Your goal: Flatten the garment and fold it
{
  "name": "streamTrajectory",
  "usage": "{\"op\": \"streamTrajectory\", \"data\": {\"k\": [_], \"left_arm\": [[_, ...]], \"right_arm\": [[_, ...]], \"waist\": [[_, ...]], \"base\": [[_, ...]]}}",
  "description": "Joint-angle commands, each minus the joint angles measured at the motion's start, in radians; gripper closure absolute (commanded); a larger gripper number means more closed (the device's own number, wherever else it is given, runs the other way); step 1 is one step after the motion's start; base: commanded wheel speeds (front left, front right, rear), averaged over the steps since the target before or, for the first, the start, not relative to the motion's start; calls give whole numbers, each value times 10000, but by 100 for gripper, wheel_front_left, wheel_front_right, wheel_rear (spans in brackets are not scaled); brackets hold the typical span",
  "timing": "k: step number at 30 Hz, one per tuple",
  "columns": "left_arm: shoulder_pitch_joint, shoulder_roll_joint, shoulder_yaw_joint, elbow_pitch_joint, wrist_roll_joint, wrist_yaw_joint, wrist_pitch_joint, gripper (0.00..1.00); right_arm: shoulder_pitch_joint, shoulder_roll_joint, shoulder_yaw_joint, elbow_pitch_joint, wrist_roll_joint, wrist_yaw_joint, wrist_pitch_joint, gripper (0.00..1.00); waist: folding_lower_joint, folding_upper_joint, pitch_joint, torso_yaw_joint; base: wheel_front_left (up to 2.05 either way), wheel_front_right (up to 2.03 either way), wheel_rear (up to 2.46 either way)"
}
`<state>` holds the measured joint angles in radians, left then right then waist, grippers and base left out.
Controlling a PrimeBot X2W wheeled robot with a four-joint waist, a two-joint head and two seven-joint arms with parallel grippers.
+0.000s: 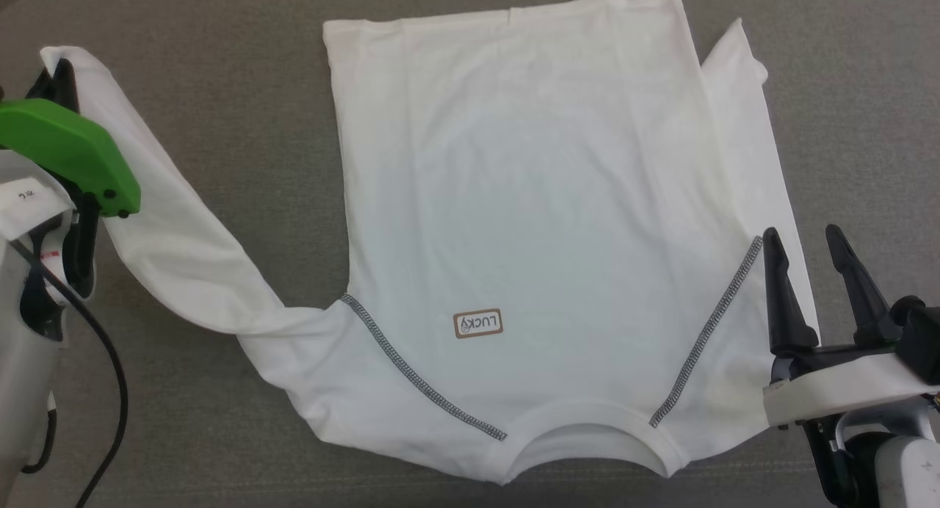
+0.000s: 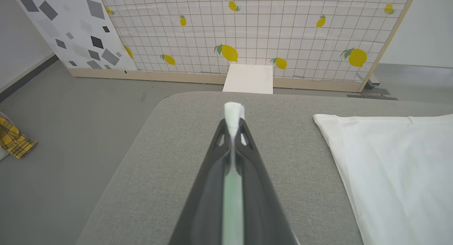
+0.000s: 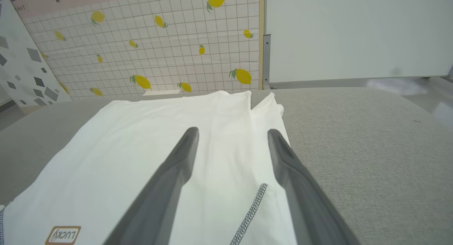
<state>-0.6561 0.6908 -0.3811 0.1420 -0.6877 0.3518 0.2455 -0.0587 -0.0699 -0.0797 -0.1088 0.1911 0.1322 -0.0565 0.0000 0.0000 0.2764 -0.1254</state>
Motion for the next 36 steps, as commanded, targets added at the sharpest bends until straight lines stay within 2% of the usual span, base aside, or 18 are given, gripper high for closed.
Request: {"op": "streamTrajectory", "data": {"k": [1, 6, 10, 14, 19, 25, 29, 36], "left_arm": [[254, 129, 30, -599, -41, 175, 67, 100], [455, 14, -63, -2632, -99, 420, 264, 100], [143, -810, -592, -3628, -224, 257, 227, 100], [-393, -2027, -1442, -3533, -305, -89, 98, 100], [-1211, -3767, -2500, -2309, -517, -713, -92, 100], [-2110, -5418, -3820, -13, -401, -1591, -151, 100], [-2628, -6049, -4603, 1544, -236, -2113, -145, 100], [-3033, -6384, -5934, 3730, -116, -2671, -208, 100]], "right_arm": [[153, 51, -40, -93, -43, -15, 54, 0], [392, 86, -75, -235, -43, -15, 176, 0], [550, 118, -112, -320, -21, -15, 227, 0], [591, 143, -6, -383, 18, -15, 272, 0], [451, 162, 97, -465, 44, -15, 286, 0], [149, 180, 348, -328, 149, -15, 161, 0], [-87, 189, 544, -104, 275, -15, -1, 0], [-446, 194, 885, 443, 668, -15, -434, 0]], "waist": [[0, 0, -879, 677], [0, 0, -1319, 670], [0, 0, -1455, 597], [0, 0, -1404, 369], [0, 0, -1048, -52], [0, 0, -455, -743], [0, 0, -60, -1260], [0, 0, 525, -2117]], "base": [[0, 0, 0], [0, 0, 0], [0, 0, 0], [0, 0, 0], [0, 0, 0], [0, 0, 0], [0, 0, 0], [0, 0, 0]]}}
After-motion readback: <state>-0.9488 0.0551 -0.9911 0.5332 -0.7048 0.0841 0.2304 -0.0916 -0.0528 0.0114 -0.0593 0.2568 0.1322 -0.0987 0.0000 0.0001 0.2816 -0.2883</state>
